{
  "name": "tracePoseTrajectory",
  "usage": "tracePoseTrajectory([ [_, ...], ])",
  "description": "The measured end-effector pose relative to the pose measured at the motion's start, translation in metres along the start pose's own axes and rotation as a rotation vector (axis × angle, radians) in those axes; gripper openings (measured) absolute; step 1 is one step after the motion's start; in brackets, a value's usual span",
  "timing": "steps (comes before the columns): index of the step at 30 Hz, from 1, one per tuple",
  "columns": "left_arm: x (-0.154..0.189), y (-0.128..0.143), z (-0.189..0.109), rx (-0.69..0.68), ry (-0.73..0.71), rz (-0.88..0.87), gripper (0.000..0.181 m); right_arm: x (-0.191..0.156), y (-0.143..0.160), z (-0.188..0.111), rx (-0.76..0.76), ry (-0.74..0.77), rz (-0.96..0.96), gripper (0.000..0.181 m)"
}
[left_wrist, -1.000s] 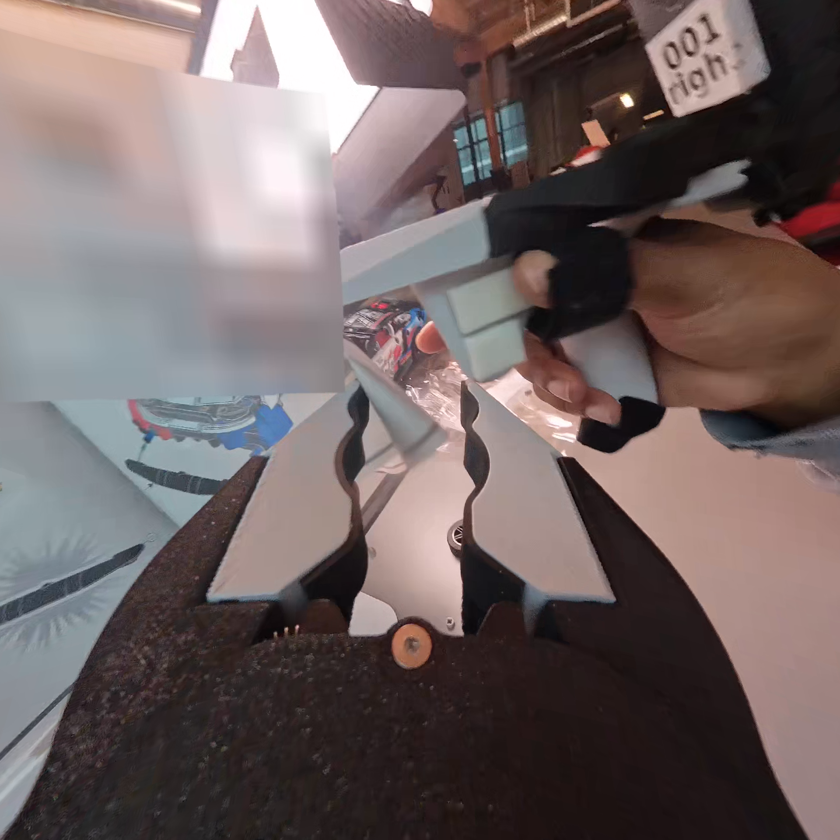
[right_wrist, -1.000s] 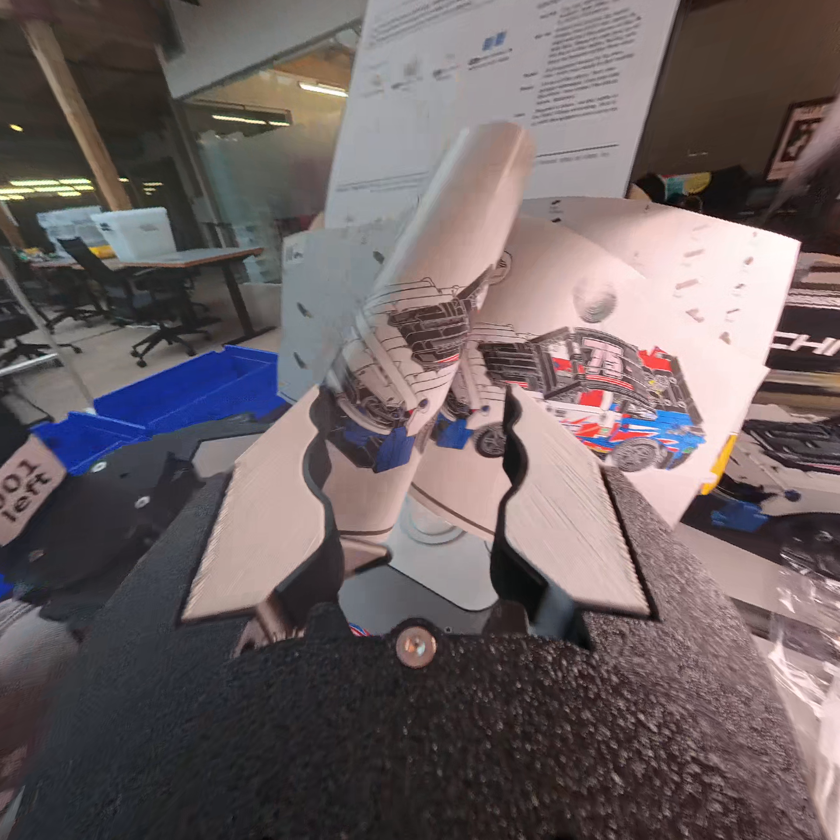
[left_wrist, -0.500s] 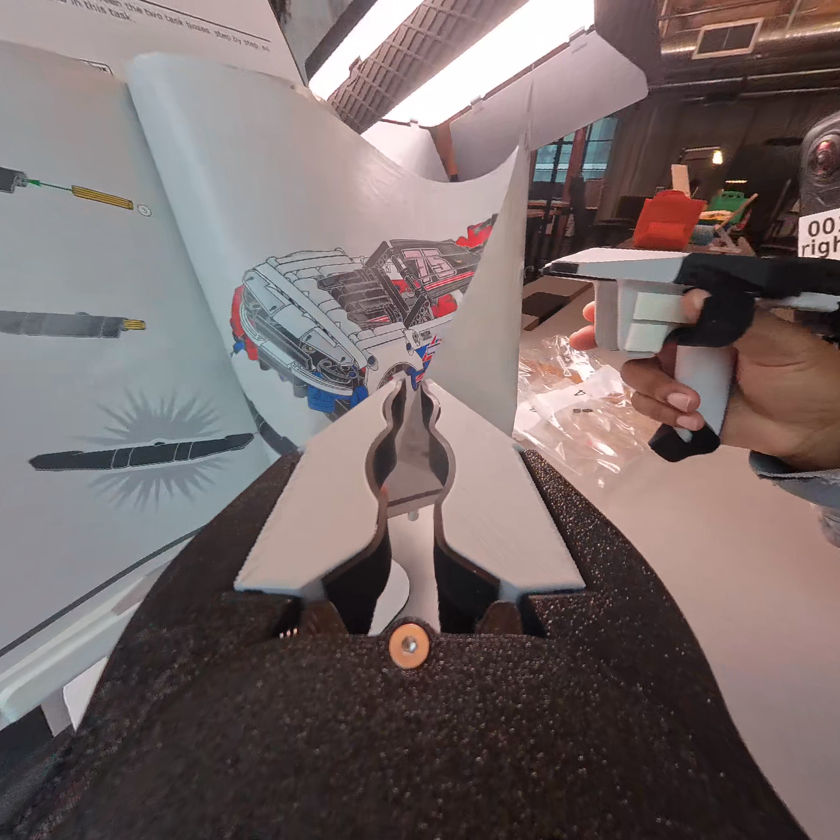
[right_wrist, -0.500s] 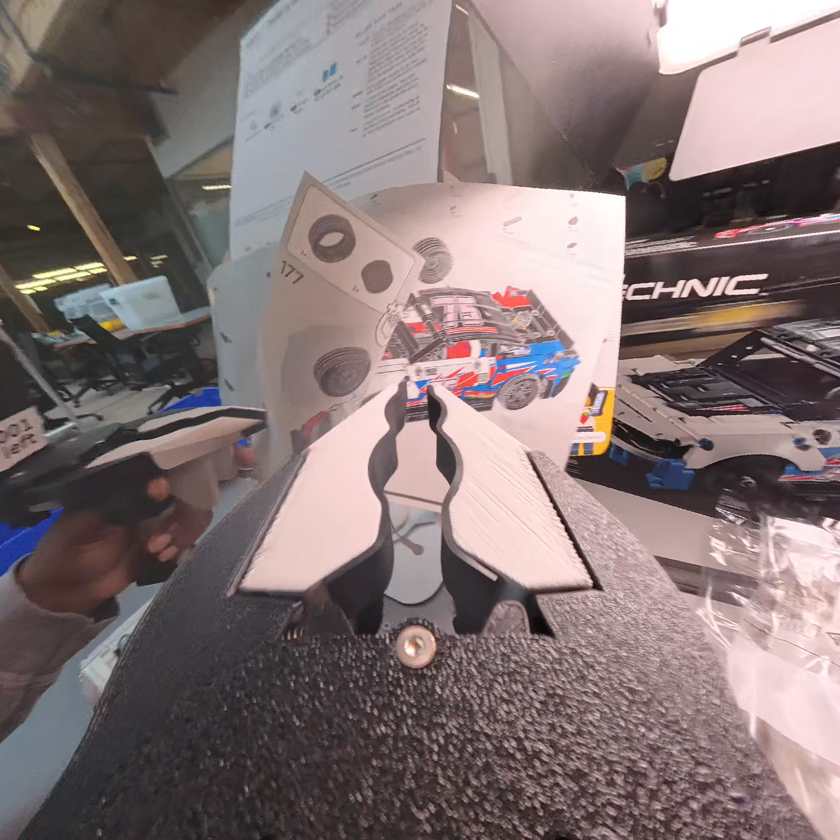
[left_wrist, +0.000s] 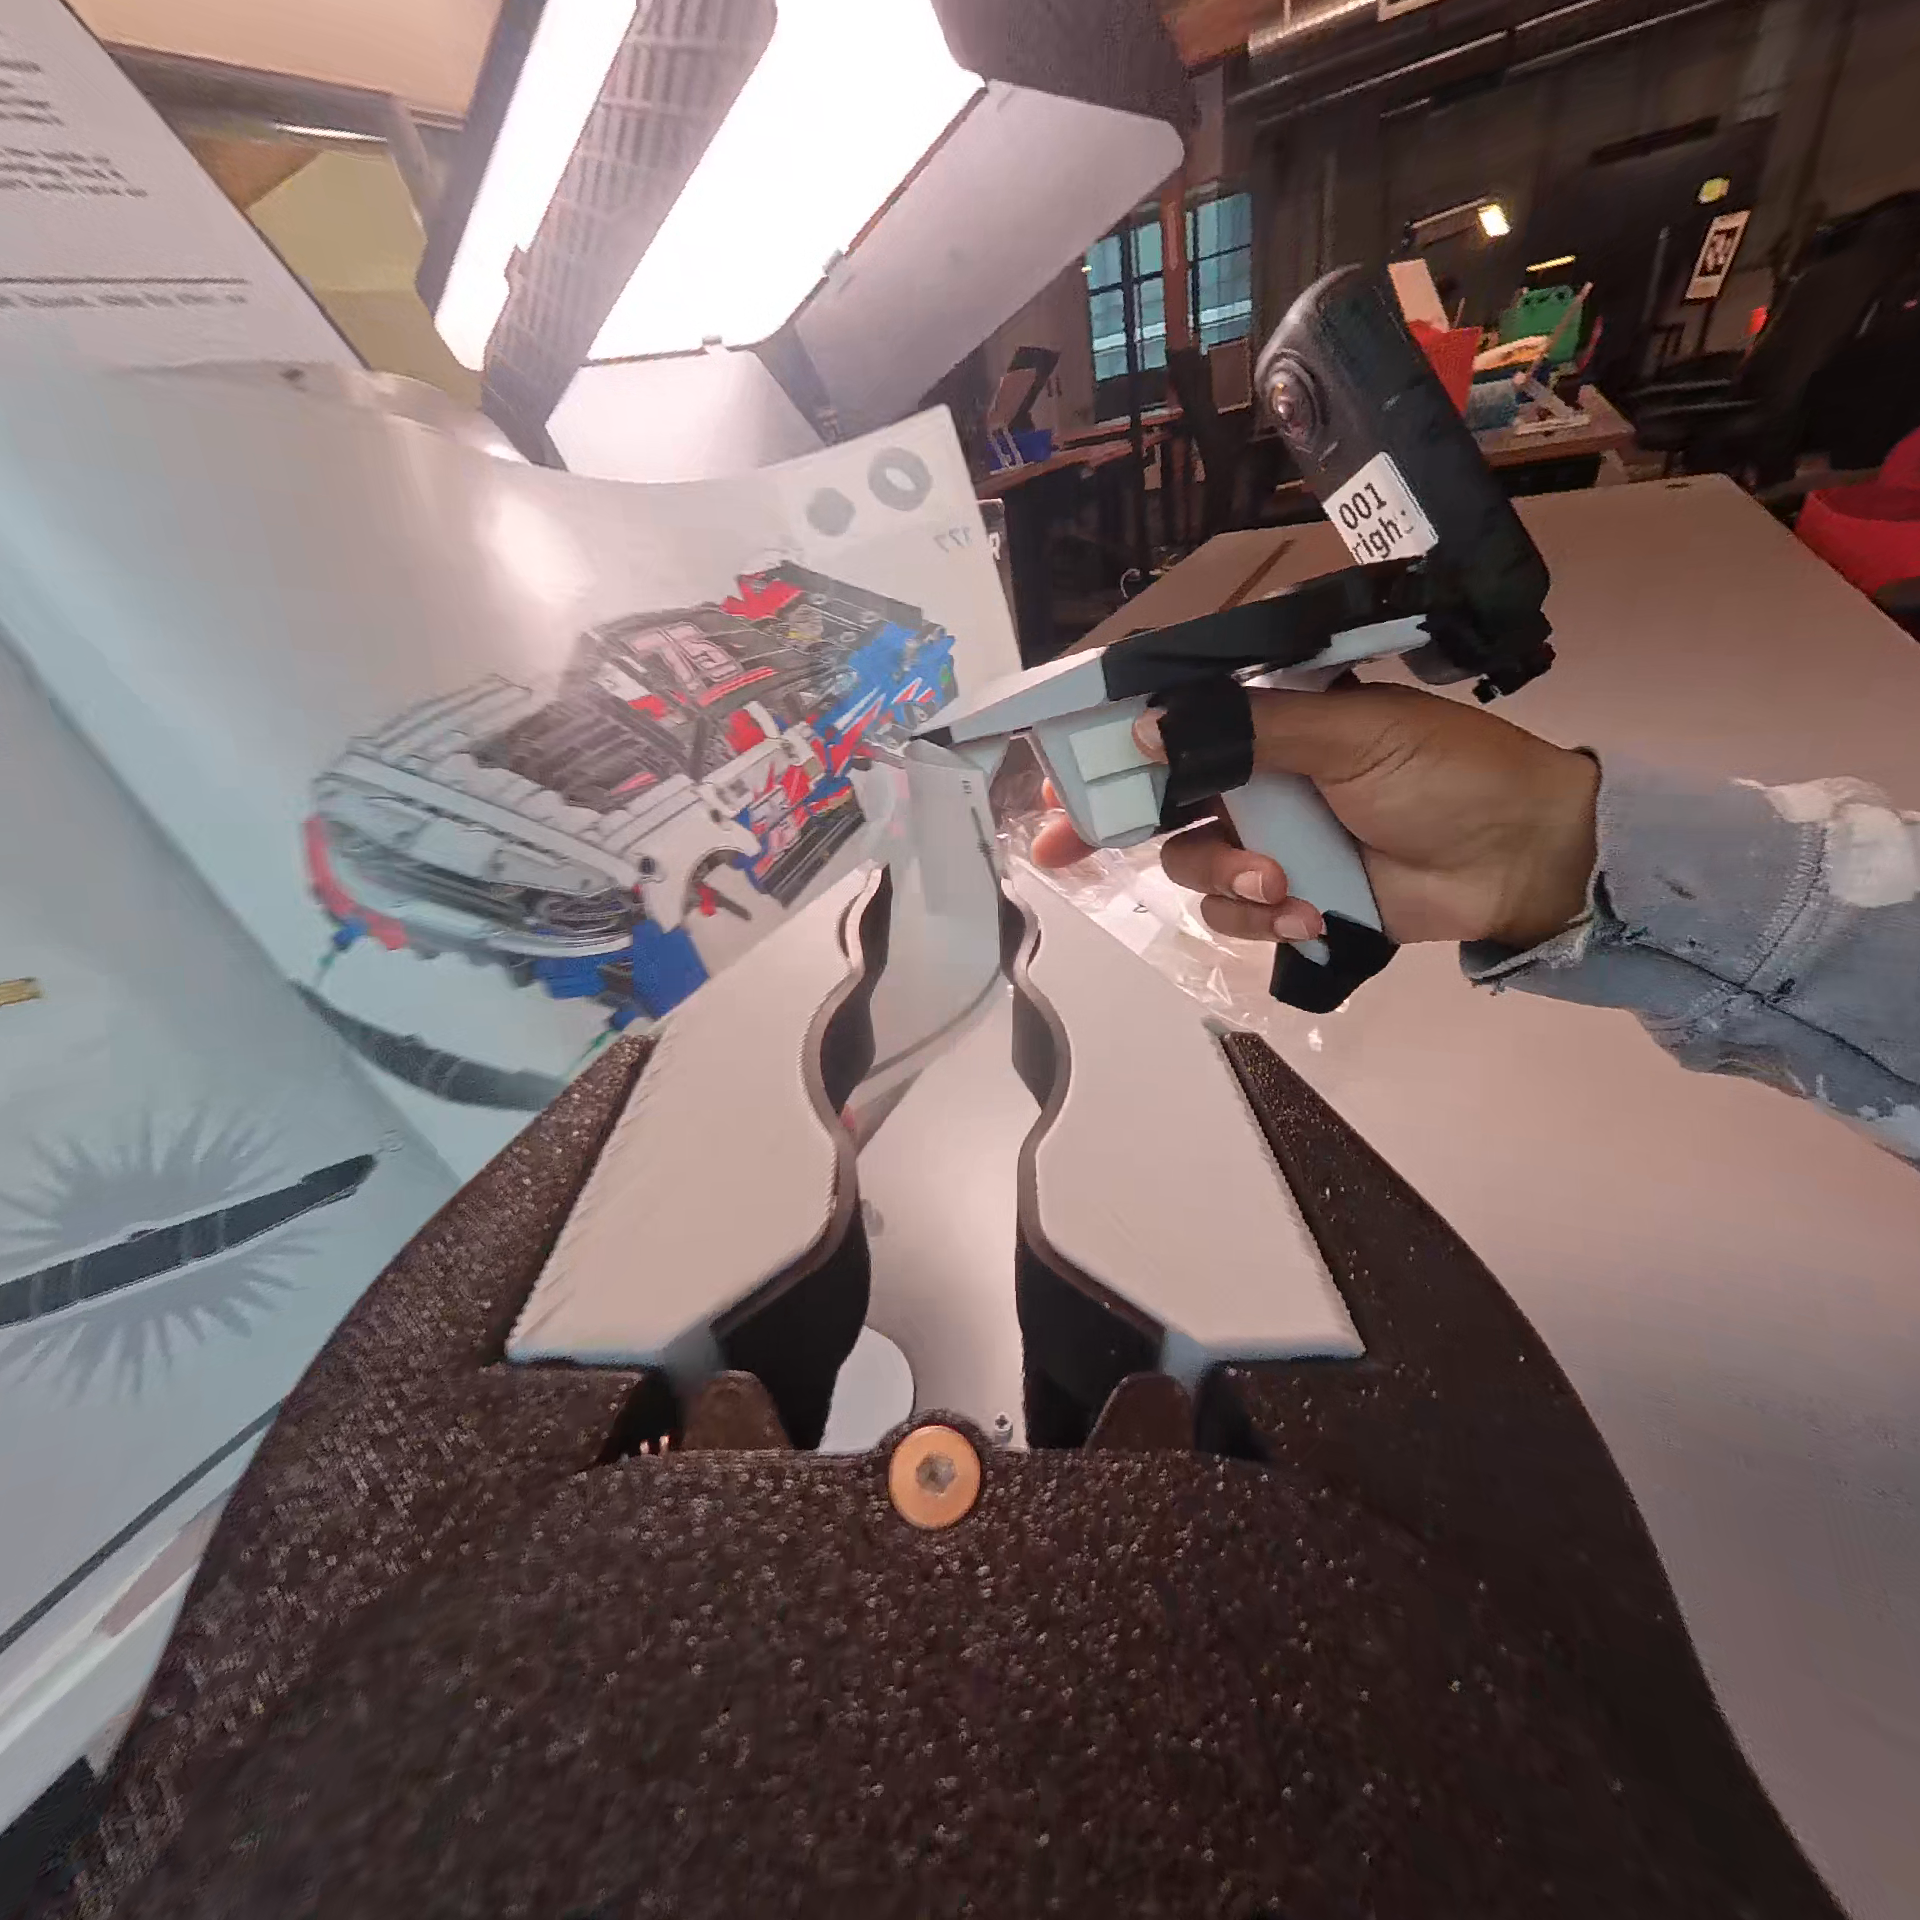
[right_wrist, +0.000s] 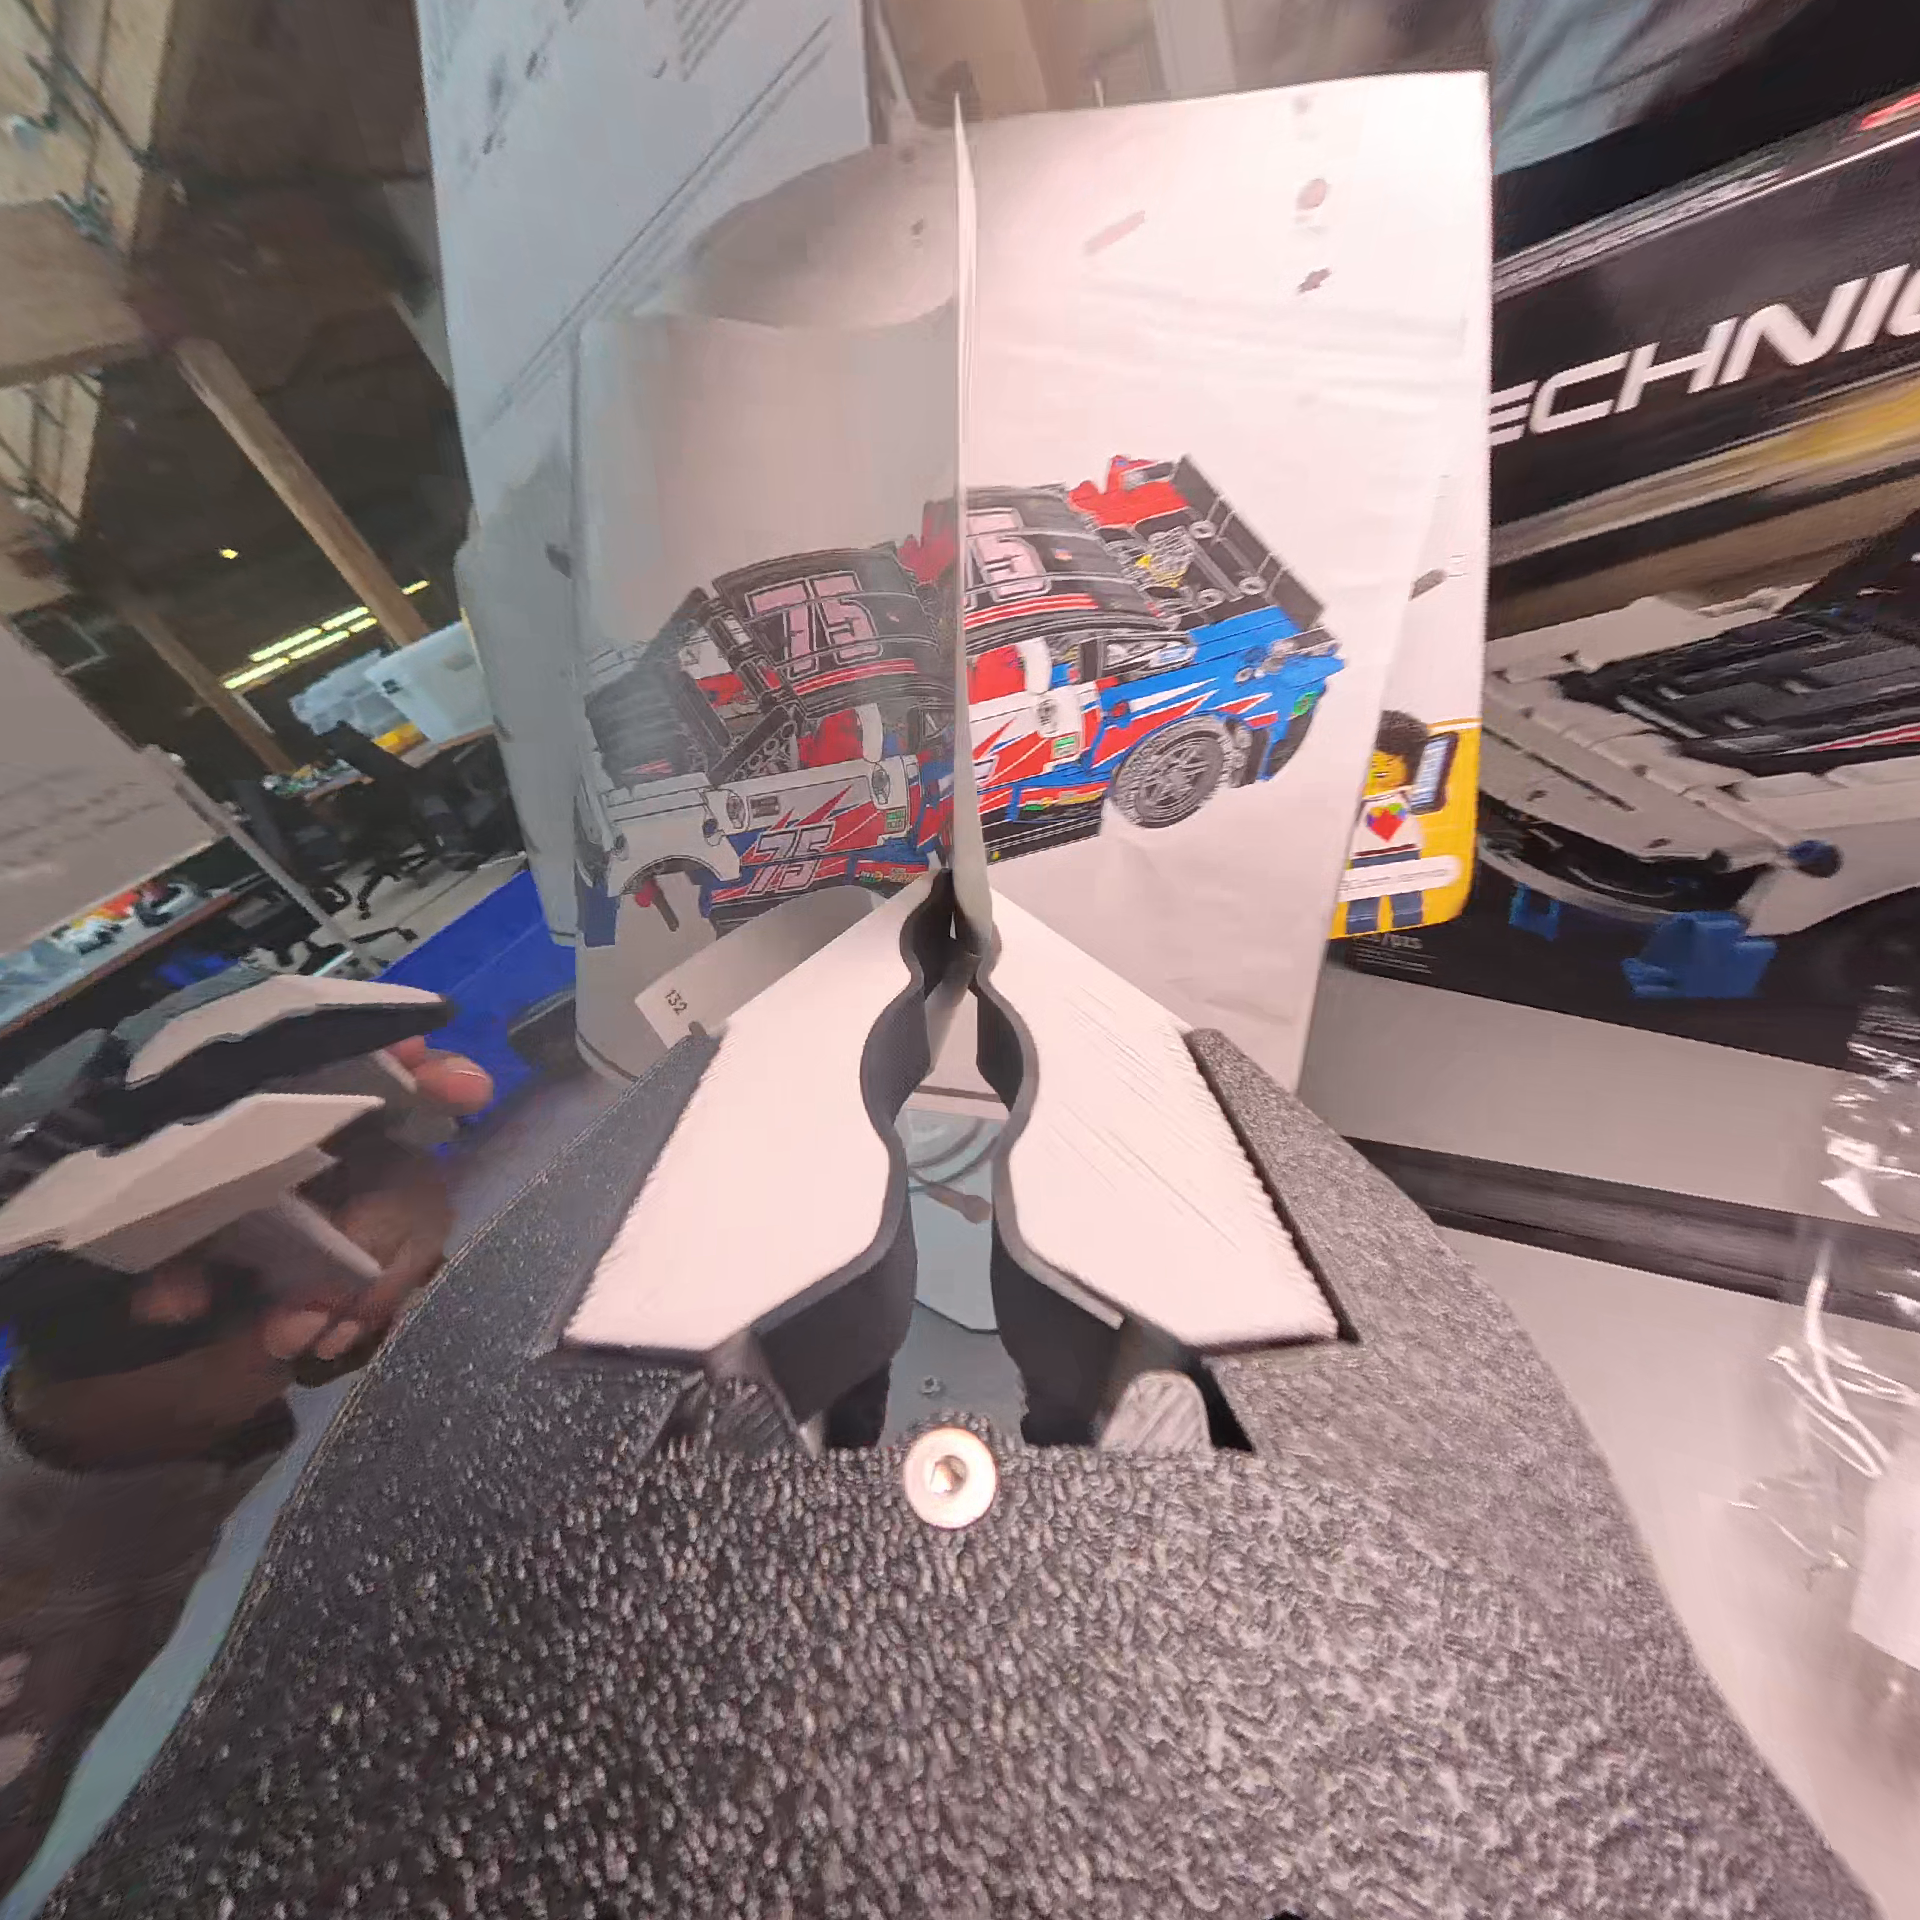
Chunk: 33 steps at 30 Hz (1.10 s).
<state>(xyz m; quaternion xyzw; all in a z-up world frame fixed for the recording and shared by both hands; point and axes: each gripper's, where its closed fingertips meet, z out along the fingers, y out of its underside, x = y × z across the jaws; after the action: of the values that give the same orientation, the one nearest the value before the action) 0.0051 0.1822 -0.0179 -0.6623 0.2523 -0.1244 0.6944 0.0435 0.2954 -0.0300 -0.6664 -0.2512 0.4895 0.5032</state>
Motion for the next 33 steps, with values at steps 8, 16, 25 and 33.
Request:
tracePoseTrajectory([
  [8,-0.057,0.021,-0.015,-0.149,-0.194,-0.048,0.020,0.043,-0.031,-0.005,0.020,0.126,-0.170,0.000],
  [16,-0.061,0.045,-0.004,-0.211,-0.220,-0.028,0.031,0.050,-0.044,-0.005,-0.001,0.138,-0.226,0.004],
  [25,-0.067,0.058,0.004,-0.244,-0.234,-0.026,0.035,0.024,-0.036,-0.014,-0.015,-0.178,-0.017,0.020],
  [33,-0.067,0.058,0.004,-0.235,-0.235,-0.024,0.036,0.019,-0.020,-0.030,-0.031,-0.217,-0.042,0.000],
])
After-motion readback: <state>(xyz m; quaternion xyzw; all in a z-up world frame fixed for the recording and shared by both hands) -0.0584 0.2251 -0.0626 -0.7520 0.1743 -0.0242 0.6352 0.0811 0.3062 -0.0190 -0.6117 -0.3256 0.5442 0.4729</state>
